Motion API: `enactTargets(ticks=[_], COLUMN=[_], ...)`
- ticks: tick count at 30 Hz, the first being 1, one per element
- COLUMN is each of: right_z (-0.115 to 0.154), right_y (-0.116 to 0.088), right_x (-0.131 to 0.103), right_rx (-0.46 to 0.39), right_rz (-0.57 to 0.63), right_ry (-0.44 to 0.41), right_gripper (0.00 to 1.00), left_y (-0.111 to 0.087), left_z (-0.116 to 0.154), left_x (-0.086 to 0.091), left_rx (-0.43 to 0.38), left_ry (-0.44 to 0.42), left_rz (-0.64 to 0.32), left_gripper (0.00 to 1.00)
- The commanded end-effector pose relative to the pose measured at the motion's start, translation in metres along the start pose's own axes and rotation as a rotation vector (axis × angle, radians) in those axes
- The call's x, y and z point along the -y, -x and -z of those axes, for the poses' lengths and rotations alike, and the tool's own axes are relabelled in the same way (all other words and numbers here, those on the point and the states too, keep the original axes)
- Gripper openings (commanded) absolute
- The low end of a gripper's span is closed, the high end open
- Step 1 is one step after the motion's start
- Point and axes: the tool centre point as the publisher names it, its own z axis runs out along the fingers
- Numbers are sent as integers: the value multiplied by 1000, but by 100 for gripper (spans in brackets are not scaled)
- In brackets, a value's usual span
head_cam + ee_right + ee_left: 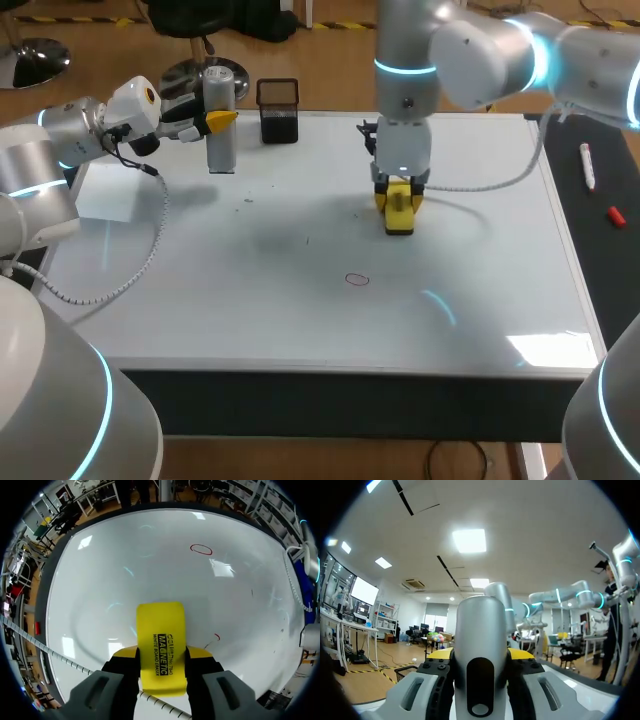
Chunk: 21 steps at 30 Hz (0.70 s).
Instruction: Pick up the inspection probe, press it on each red-marked spot on the whiteboard one by one, put down the probe, pick up the eraser, and wipe off all the red marks.
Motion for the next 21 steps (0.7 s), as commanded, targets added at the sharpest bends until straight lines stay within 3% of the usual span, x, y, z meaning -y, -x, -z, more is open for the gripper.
enactTargets(ticks=[1, 8, 12, 18, 21], right_z=[-8, 18, 30, 23, 18], right_y=[-4, 9, 31, 67, 75], right_x=[4, -3, -8, -16, -17], right_rx=[-1, -6, 2, 24, 35], right_rz=[1, 35, 68, 123, 137], right_ry=[-12, -61, -85, -71, -64], right_gripper=[0, 0, 0, 0, 0], left_y=[-1, -1, -1, -1, -1], left_z=[-1, -1, -1, -1, -1], left_x=[1, 1, 1, 1, 1], left_rx=[4, 4, 4, 4, 4], left_ry=[1, 1, 1, 1, 1], left_rz=[-2, -2, -2, -2, -2], left_gripper=[0, 0, 0, 0, 0])
